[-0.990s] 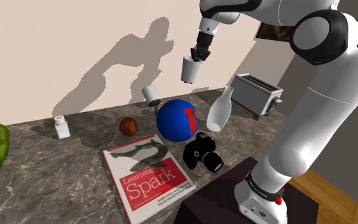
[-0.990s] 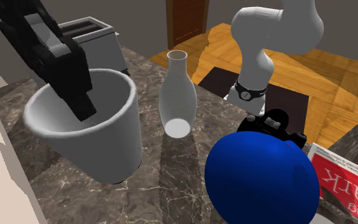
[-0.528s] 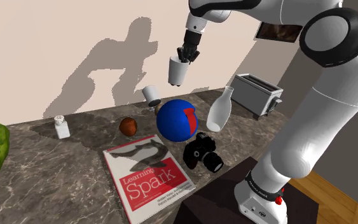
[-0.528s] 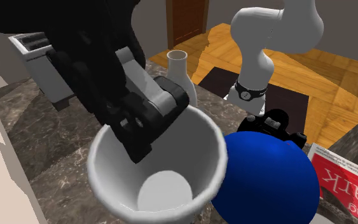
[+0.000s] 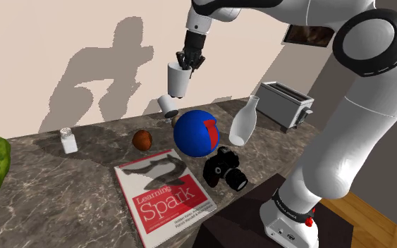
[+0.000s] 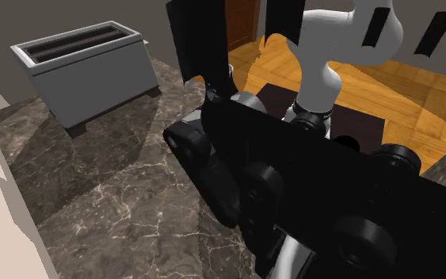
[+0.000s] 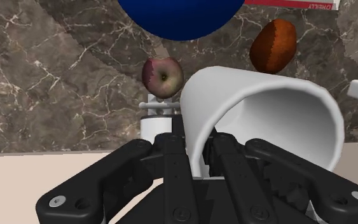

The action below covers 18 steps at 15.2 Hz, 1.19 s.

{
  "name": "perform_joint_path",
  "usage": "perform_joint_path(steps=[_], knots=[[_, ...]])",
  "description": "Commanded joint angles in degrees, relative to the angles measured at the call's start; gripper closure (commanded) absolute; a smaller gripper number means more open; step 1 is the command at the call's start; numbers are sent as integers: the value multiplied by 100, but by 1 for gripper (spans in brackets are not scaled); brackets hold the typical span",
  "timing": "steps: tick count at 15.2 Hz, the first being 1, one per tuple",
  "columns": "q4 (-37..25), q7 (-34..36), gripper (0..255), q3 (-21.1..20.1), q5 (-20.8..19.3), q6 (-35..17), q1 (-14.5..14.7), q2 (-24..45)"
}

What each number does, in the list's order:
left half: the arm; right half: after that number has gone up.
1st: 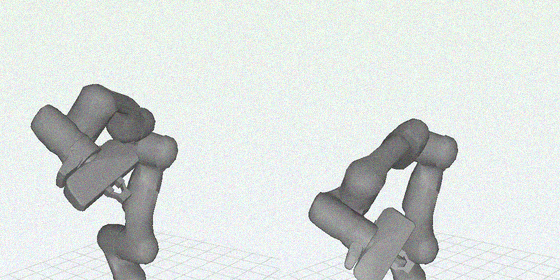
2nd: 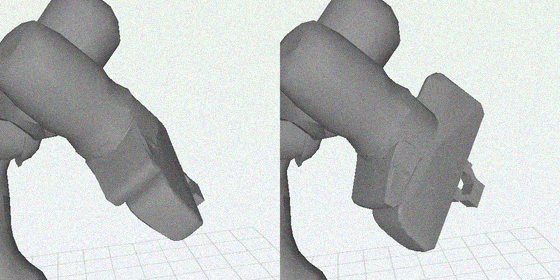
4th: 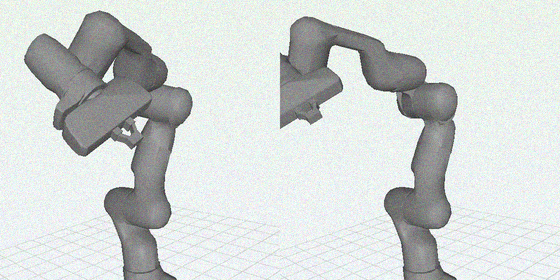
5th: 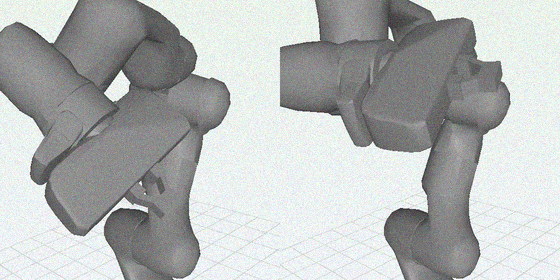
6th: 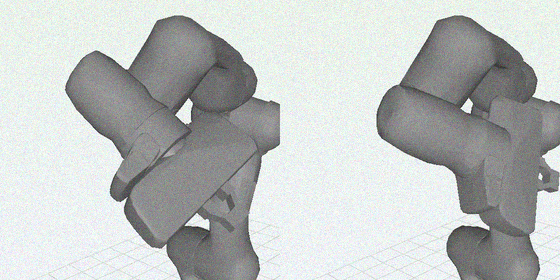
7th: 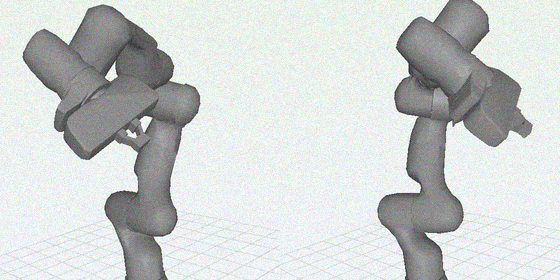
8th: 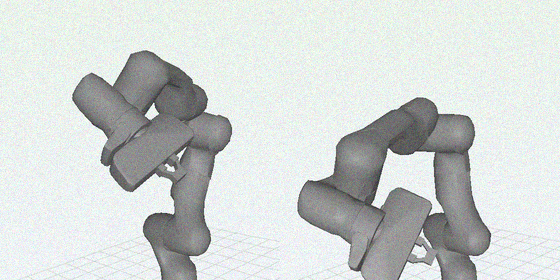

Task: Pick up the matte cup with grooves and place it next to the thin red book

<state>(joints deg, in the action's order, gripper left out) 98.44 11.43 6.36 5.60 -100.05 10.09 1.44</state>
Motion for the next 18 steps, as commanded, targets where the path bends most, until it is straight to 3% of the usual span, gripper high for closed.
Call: perform_joint_path(steps=[1,10,18], knots=[[4,268,255,-129,-1,-65,136,33],[-730,1410,255,-653,-41,-25,739,620],[-1990,2374,255,-1014,-185,229,1319,1549]])
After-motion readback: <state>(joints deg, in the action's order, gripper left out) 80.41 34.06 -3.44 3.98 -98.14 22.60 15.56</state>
